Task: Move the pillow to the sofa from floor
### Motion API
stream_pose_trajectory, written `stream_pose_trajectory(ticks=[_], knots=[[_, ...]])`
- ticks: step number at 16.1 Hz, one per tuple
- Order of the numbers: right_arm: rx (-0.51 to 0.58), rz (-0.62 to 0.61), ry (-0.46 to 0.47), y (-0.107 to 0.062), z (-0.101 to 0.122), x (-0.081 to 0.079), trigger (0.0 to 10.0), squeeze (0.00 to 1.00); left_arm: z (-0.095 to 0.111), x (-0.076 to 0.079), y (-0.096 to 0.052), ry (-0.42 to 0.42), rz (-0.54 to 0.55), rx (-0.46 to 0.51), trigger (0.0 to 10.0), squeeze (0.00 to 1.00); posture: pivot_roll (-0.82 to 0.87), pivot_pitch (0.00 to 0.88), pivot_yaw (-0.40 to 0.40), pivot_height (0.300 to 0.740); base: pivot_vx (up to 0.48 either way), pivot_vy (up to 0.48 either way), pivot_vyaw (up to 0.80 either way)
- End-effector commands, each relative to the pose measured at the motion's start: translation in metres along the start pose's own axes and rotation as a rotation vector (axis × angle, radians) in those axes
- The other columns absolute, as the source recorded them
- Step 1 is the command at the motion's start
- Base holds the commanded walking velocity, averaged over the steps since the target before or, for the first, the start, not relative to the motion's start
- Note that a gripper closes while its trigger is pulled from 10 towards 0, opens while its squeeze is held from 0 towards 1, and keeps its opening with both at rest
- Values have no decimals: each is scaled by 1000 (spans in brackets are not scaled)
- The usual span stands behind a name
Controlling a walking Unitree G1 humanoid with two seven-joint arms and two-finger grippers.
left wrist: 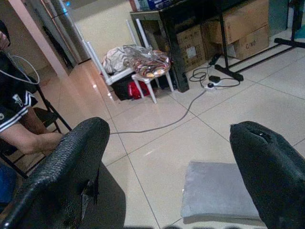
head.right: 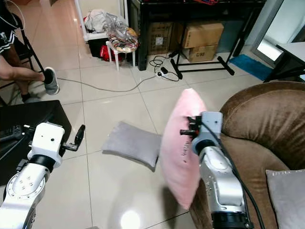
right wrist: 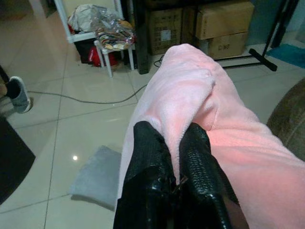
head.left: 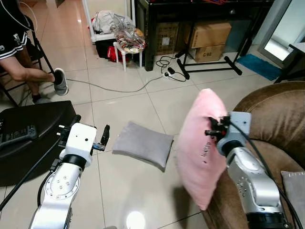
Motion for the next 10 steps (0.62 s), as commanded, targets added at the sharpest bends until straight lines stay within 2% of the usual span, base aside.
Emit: stream_pose_trajectory(ticks=[1, 3, 10], knots=[[47, 11, -9, -1, 12, -3, 10000, 0, 3, -1, -1, -5, -1, 6, 10000, 0, -69, 0, -40, 740, 0, 0, 0], [38, -16, 29, -2, 9, -1, 10000, 0, 6, -4, 1, 0, 9, 17, 10000, 0, -65, 0, -32, 740, 0, 0, -275], [36, -25, 42, -2, 7, 0, 10000, 0, 7, -6, 2, 4, 15, 21, 10000, 0, -69, 0, -26, 740, 0, 0, -800]])
Point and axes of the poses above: a point about 5 cm out from each wrist's last joint towards the gripper, its own y axis pointing out of the wrist towards the gripper, its own z axis along the axis of the wrist's last joint, x = y × z, the point moved 6 cm from there along y, pointing out of the wrist towards the gripper, and after that the axes turned 9 degrees about y, right-handed, at the moved point
